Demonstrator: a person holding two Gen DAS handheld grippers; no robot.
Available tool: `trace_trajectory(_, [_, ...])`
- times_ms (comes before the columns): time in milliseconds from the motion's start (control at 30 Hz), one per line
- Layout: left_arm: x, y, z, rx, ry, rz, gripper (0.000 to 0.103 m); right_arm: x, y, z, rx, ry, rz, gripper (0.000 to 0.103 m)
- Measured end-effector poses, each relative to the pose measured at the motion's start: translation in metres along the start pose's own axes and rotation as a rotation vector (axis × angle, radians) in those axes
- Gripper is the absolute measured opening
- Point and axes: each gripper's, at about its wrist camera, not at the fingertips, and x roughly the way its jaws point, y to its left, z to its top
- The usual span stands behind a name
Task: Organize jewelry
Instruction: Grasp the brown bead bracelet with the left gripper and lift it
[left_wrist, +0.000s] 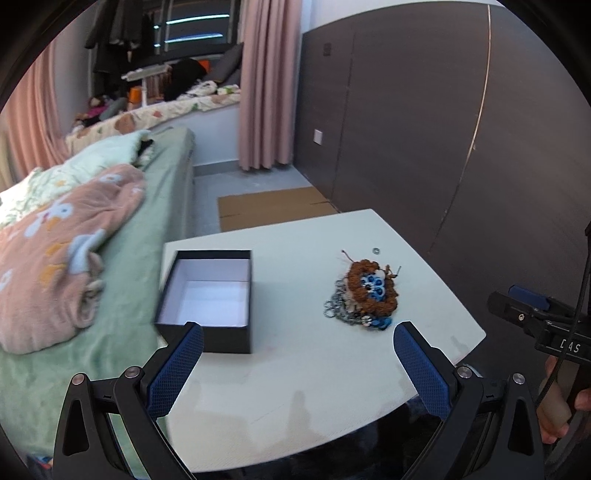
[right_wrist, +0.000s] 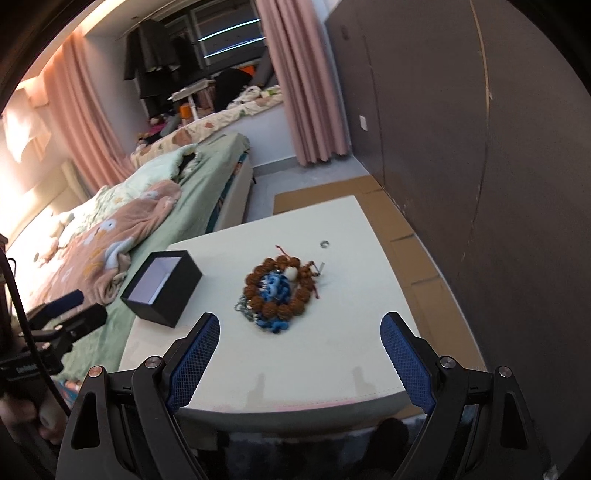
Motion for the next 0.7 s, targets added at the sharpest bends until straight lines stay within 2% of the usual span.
trace_trajectory(167, [0.028,-0.007,0.007,-0.007,0.034,-0.058,0.095,0.014,-0.023,0.001,0.096,0.064,0.003,0.089])
trace_trajectory(233, [0.04,-0.009,0.01,-0.014,0.049,-0.086,0.089,0.018,-0.03,0.0,0.127,0.078,0.005,0.089])
trace_trajectory(333, [0.057,-0.015,0.014,-0.025,0.068,-0.118,0.073,0.021,-0.038,0.001,0.159,0.089,0.005,0.088])
trace_trajectory(400, [0.068,-0.02,0.016,-0.027,0.081,-0.138,0.068,0.024,-0.042,0.001,0.175,0.097,0.003,0.088])
trace_trajectory(533, [0.096,-0.03,0.022,-0.027,0.118,-0.169,0.061,0.029,-0.05,0.002,0.209,0.108,0.017,0.088])
trace_trajectory(700, [0.129,-0.036,0.03,-0.063,0.169,-0.201,0.061,0.038,-0.053,0.003,0.235,0.124,0.02,0.087])
